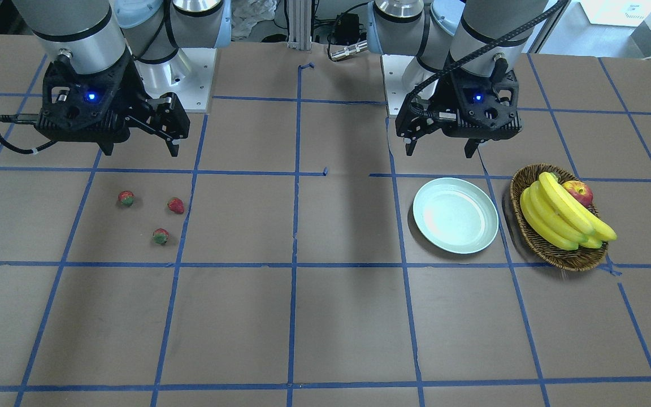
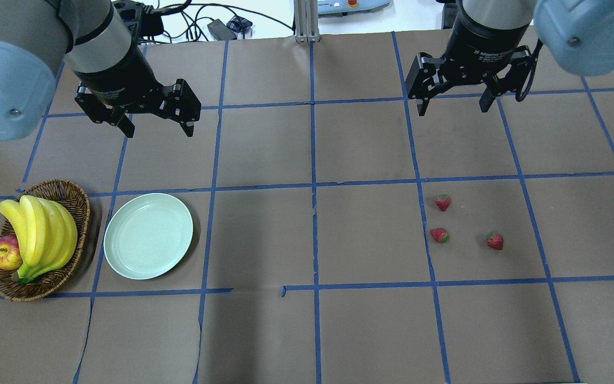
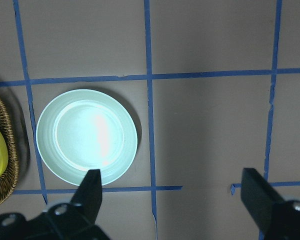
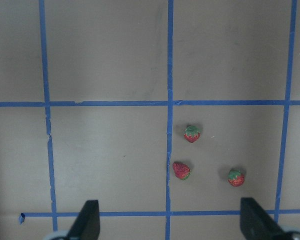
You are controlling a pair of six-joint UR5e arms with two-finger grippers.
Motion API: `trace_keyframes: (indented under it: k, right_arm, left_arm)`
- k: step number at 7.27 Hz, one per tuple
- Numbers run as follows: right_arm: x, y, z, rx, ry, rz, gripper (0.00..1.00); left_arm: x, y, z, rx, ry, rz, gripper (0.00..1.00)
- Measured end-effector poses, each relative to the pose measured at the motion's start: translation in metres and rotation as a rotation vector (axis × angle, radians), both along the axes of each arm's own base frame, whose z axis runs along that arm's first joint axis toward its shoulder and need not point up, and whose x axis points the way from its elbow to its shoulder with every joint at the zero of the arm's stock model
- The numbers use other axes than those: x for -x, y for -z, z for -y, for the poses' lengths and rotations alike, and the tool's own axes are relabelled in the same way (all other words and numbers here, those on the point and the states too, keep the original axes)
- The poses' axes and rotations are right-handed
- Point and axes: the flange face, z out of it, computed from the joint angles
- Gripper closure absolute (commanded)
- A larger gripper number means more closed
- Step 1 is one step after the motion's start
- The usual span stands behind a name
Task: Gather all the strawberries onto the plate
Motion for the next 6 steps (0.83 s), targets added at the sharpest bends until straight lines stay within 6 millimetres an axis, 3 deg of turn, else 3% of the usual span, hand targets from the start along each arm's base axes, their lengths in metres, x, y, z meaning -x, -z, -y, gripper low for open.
trace_keyframes:
  k: [6]
  right_arm:
    - [0.0000, 0.0023, -0.0015, -0.002, -0.004, -0.004, 0.00]
  left_arm:
    - [0.0004, -0.0038, -0.0045, 0.005, 0.008, 0.003, 0.00]
